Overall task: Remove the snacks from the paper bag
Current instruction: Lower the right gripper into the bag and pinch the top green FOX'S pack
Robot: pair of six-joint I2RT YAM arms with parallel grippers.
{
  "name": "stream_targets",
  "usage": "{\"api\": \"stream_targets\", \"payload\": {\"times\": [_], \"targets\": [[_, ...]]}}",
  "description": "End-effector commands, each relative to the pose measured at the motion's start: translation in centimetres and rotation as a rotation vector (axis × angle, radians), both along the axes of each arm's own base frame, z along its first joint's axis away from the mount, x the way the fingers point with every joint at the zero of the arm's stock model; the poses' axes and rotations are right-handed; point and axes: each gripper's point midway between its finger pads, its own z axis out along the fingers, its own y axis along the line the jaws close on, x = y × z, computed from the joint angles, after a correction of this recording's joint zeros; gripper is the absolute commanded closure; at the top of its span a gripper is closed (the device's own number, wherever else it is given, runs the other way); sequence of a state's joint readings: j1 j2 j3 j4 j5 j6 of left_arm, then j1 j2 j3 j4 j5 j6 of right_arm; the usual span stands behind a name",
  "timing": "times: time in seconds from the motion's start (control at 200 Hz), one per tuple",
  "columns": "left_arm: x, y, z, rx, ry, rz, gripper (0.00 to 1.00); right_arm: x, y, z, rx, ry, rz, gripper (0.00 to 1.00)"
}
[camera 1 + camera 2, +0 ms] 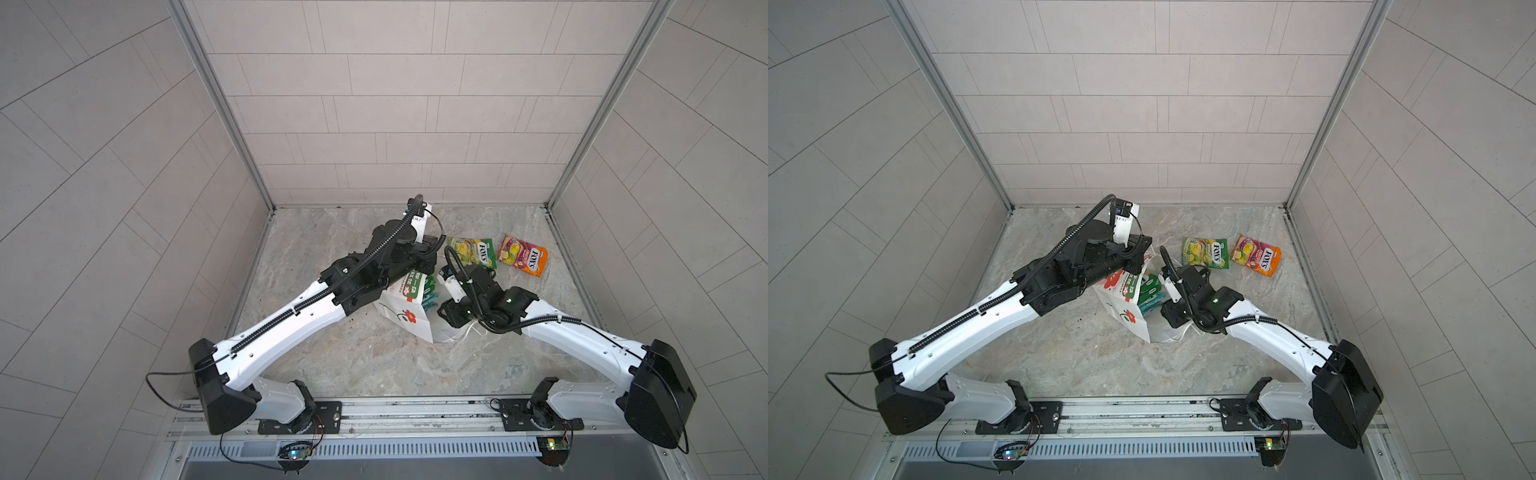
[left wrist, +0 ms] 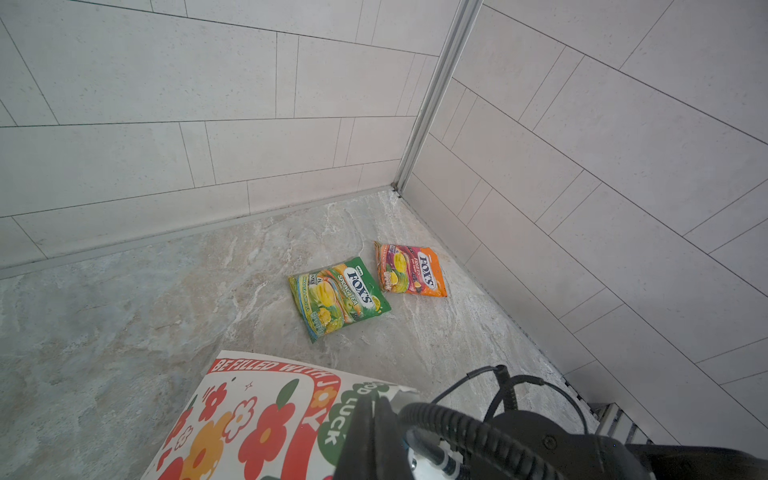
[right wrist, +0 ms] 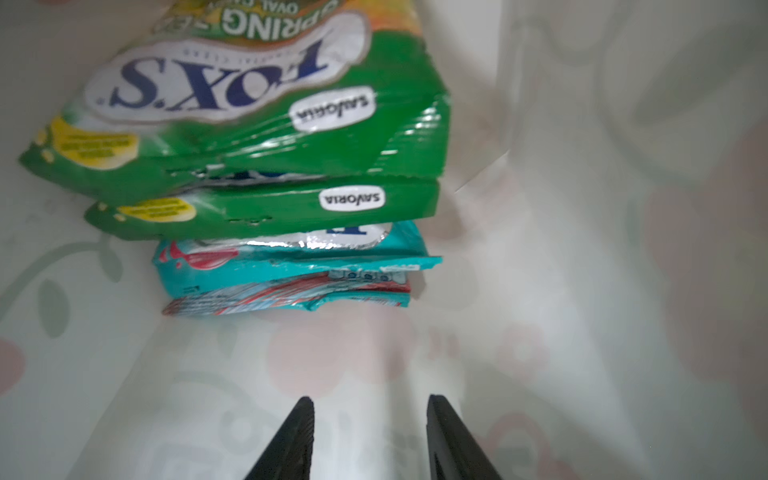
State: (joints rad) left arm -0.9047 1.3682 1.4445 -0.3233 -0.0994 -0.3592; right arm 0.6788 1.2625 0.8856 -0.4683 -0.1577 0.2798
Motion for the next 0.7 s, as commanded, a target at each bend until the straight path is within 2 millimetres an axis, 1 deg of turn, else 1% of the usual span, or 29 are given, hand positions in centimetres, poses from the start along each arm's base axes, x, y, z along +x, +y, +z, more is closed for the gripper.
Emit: {"api": "stream_targets", "payload": {"times": [0.0,0.12,0.22,0.34,0.475,0.691], "targets": [[-0.4,0.8,2.0,-0.035,-0.051,0.013,1.0,1.9,-0.9,1.1,-0.059,-0.078,-0.045,0.54],[-0.4,0.8,1.9,-0.033,-0.051,0.013,1.0,3.2,-0.8,1.5,-0.059,-0.092,-0.09,0.55],[-0.4,0.8,1.8,-0.033,-0.049,0.014,1.0,3.4,0.0,1.9,-0.016,-0.08,-0.099,0.56],[-0.4,0.4,1.5,-0.033,-0.042,-0.001,1.0,3.3,1.4,3.0,0.115,-0.059,-0.122,0.56],[-0.5,-0.1,1.3,-0.034,-0.036,-0.019,1.0,3.6,2.5,4.2,0.28,-0.069,-0.184,0.58],[-0.7,-0.3,1.2,-0.035,-0.036,-0.03,1.0,4.6,2.5,5.6,0.476,-0.092,-0.332,0.57]]}}
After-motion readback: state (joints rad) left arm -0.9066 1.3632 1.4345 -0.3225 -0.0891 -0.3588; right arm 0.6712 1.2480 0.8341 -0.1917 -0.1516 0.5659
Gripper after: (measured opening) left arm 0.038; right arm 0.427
